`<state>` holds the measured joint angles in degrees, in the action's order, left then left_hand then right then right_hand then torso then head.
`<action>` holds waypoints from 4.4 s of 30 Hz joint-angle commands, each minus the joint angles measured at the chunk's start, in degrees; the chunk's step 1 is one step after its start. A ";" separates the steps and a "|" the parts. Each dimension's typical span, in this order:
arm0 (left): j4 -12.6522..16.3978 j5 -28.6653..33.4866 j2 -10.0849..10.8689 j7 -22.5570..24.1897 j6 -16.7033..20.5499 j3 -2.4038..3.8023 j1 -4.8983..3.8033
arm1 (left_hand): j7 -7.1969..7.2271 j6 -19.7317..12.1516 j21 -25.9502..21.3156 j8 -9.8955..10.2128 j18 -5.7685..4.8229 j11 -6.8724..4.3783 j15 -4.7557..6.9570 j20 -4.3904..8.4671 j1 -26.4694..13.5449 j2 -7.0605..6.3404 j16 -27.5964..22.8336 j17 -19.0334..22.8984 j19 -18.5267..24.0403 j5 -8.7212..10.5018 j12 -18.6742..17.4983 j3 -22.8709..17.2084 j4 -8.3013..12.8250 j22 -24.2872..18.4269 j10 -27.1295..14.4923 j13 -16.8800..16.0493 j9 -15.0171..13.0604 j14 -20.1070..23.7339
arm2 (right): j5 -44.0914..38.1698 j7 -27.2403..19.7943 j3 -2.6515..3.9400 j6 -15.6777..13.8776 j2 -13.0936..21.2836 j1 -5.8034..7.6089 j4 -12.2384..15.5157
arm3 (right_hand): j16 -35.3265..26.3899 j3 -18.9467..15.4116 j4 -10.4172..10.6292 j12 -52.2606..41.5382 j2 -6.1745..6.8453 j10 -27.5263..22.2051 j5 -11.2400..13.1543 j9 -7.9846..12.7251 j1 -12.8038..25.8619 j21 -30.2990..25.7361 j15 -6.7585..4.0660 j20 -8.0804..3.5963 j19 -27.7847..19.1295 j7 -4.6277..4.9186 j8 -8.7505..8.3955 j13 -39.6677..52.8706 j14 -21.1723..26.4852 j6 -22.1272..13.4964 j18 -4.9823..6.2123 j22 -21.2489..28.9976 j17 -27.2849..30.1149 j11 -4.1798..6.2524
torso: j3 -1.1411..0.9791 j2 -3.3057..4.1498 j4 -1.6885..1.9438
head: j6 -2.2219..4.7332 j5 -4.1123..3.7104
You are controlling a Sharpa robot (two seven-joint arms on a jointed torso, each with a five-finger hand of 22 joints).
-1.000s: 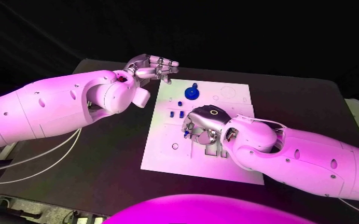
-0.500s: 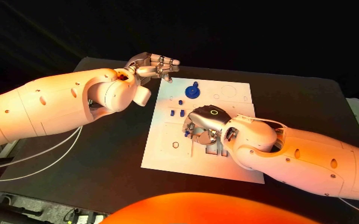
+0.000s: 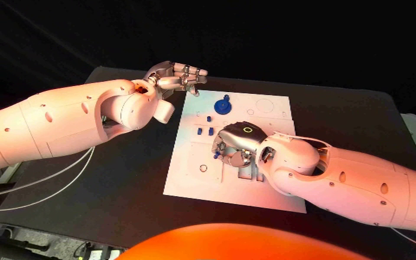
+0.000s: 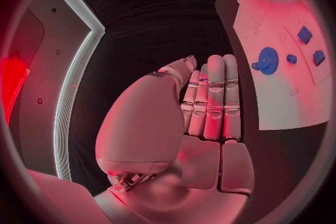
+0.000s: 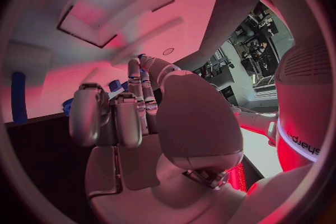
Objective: Assemble the parts on the task board
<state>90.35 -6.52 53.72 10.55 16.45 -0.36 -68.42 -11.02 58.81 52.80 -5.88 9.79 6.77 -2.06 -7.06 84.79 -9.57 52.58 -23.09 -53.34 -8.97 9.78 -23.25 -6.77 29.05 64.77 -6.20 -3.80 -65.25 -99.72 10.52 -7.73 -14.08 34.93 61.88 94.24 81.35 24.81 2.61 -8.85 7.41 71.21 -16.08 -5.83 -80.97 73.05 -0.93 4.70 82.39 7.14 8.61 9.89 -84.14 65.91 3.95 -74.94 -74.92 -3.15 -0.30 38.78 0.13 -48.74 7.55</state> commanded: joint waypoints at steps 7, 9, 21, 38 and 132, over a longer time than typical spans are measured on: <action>0.09 -0.19 -0.04 -0.10 -1.05 0.02 -0.05 | -0.12 -0.50 -0.39 0.38 0.73 0.06 -0.15 -0.31 0.09 0.55 -0.12 0.09 0.15 0.03 0.25 0.05 0.28 -0.10 -0.42 -0.08 0.02 0.29 | -0.82 -0.15 -0.07 2.14 -0.58 -0.09 -0.11 | 0.36 0.15 0.03 0.44 -0.01 0.20 -0.16 -0.09 0.87 0.15 -0.38 0.00 0.27 -0.17 0.21 -0.08 -3.55 0.39 -0.39 -7.58 -2.76 0.12 | -0.02 0.01 -0.03 | -0.01 -0.02; 0.09 -0.19 -0.05 -0.12 -1.04 0.02 -0.05 | -0.12 -0.50 -0.39 0.38 0.73 0.06 -0.15 -0.31 0.09 0.55 -0.12 0.09 0.15 0.03 0.25 0.05 0.28 -0.10 -0.42 -0.08 0.02 0.29 | -0.73 -0.24 -0.09 2.48 -0.73 -0.11 -0.15 | 0.39 0.13 0.03 0.46 -0.01 0.22 -0.10 -0.10 0.93 0.10 -0.37 0.01 0.25 -0.17 0.21 -0.08 -3.55 0.39 -0.38 -7.56 -2.79 0.12 | -0.01 0.00 -0.02 | -0.06 -0.03; 0.21 -0.22 -0.03 -0.43 -1.16 0.02 -0.06 | -0.13 -0.54 -0.45 0.39 0.73 0.08 -0.17 -0.34 0.03 0.56 -0.17 0.11 0.17 0.03 0.29 0.12 0.28 -0.13 -0.49 -0.09 0.01 0.30 | -0.90 0.55 -0.25 4.54 -1.41 -0.28 -1.23 | 0.30 -0.10 0.02 0.64 0.12 0.27 0.30 -0.17 1.40 -0.13 -0.37 0.02 0.13 -0.20 0.13 -0.13 -3.50 0.36 -0.33 -7.53 -2.60 0.12 | 0.00 0.01 0.00 | 0.02 -0.60; 0.19 -0.23 0.10 -0.82 -1.35 0.02 -0.06 | -0.18 -0.65 -0.55 0.43 0.73 0.13 -0.22 -0.39 -0.15 0.65 -0.26 0.15 0.20 0.04 0.35 0.22 0.21 -0.20 -0.66 -0.10 0.01 0.31 | -1.71 1.26 -0.20 -1.19 1.62 -0.20 2.31 | 0.27 -1.50 0.31 3.80 3.07 -5.62 0.68 1.23 4.33 -2.16 1.24 1.32 -0.87 1.06 -3.93 -1.81 -3.27 -6.02 0.04 -7.01 -2.18 -1.80 | 0.00 -0.10 -0.07 | 0.10 -0.87; -0.32 -0.23 0.44 -1.73 -2.49 -0.28 -0.04 | -0.19 -0.88 -1.02 0.42 0.77 0.17 -0.31 -0.56 -0.70 0.86 -0.46 0.23 0.19 0.01 0.73 0.73 -0.02 -0.53 -1.11 -0.18 -0.02 0.26 | 1.76 2.74 1.75 -0.89 14.50 6.48 6.70 | 1.57 -3.04 0.07 -0.34 -1.89 0.59 3.78 -0.85 1.81 0.25 -0.72 -0.10 0.77 -1.18 -1.53 -2.51 -3.49 2.25 -0.48 -8.97 -2.79 0.67 | 0.03 -0.19 -0.15 | 1.85 -3.05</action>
<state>90.04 -6.56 54.25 8.68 14.86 -0.66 -68.42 -11.22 58.21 52.02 -5.61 9.79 6.97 -2.18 -7.27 84.19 -8.96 52.34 -22.92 -53.14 -8.97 10.21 -22.77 -6.94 28.60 64.16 -6.32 -3.80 -65.13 -98.23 13.24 -6.08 -12.36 49.12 68.07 99.98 82.62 21.52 2.77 -9.52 5.96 71.84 -12.49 -6.25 -79.29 73.11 -1.25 4.60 82.92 5.99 6.66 7.33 -83.83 67.87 3.96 -74.90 -74.91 -2.51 -0.27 38.58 -0.03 -46.92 4.49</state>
